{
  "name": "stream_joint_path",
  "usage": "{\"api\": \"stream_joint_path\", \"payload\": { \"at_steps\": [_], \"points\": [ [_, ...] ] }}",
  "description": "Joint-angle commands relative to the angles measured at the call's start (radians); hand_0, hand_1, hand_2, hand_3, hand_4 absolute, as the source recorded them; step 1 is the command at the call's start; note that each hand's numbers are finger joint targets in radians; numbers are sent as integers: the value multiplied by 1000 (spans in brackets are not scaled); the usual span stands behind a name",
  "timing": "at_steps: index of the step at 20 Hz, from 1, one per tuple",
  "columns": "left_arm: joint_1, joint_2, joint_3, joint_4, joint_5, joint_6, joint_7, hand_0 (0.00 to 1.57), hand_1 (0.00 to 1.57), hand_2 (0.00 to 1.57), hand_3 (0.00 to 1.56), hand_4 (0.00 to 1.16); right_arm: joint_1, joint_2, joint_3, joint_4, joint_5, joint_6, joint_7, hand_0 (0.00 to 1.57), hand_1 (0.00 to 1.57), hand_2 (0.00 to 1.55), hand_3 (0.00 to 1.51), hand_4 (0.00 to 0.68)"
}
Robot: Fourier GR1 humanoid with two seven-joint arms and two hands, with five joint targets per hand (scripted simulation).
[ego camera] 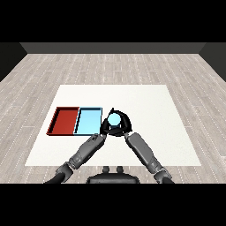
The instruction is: Pick the blue can and put it in the blue box
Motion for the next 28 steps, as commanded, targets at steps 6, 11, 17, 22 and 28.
{"api": "stream_joint_path", "payload": {
  "at_steps": [6, 11, 17, 22, 28],
  "points": [
    [-68, 1, -44, 81, 76, 70, 5, 0, 0, 0, 0, 0, -94, 2, 36, 119, -69, -36, -59, 1446, 1446, 1447, 1363, 497],
    [-108, 1, -72, 45, 144, 225, 43, 1571, 1571, 1571, 1514, 1158, -57, 1, 60, 42, -79, -49, -35, 1439, 1439, 1462, 1378, 517],
    [-86, 1, -73, 91, 99, 223, 14, 1571, 1571, 1555, 1458, 1134, -48, 1, 53, 0, -63, -37, -13, 1419, 1419, 1454, 1372, 529],
    [-44, 1, -49, 21, -5, 254, 89, 1571, 1571, 1559, 1473, 1141, -35, 1, 67, 13, -70, -34, -15, 1433, 1433, 1465, 1382, 531],
    [-46, 1, -22, 32, -6, 239, 54, 1571, 1571, 1559, 1466, 1138, -59, 2, 46, 47, 20, -66, 26, 0, 0, 0, 0, 0]
  ]
}}
